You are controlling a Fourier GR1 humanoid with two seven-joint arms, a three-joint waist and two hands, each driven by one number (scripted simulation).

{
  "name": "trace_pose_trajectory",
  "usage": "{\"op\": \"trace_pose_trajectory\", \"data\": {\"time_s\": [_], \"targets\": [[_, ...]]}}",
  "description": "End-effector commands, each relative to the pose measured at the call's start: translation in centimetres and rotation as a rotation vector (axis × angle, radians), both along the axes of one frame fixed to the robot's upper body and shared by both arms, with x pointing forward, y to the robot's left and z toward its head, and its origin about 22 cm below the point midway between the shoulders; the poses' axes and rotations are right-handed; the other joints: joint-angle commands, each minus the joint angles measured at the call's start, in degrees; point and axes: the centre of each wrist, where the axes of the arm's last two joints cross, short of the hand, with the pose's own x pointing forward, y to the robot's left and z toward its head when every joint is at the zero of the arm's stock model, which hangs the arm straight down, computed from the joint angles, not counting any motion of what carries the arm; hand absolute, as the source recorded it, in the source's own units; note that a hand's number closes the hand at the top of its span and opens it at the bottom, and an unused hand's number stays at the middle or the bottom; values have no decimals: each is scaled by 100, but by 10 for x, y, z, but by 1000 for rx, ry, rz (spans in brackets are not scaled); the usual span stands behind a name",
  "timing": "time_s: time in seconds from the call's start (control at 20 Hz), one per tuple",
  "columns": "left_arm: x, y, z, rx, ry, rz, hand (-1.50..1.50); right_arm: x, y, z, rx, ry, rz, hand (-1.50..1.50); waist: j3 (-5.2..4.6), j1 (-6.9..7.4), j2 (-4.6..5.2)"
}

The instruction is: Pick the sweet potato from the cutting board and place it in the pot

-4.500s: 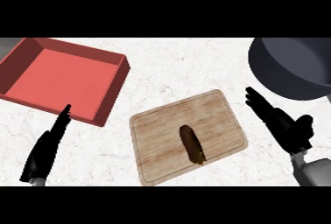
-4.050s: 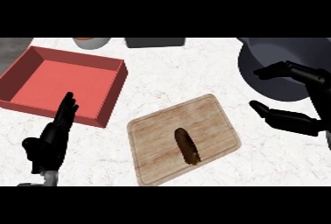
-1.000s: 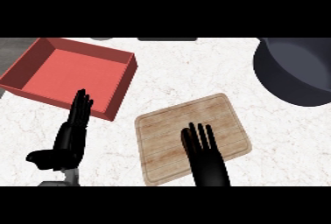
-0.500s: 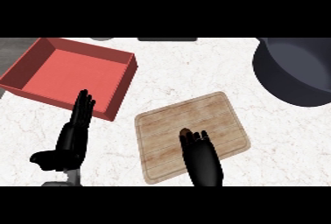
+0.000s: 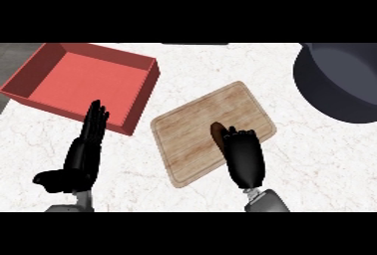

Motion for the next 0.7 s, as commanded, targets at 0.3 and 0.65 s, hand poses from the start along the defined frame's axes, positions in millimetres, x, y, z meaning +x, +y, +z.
{"op": "trace_pose_trajectory", "data": {"time_s": [0.3, 0.65], "targets": [[6, -15, 8, 4, -36, -71, 0, 116, -55, 78, 371, 45, -613, 150, 17, 461, 216], [15, -24, 16, 13, -50, -106, 0, 177, -62, 154, 328, -212, -734, 150, 1, 627, 204]]}}
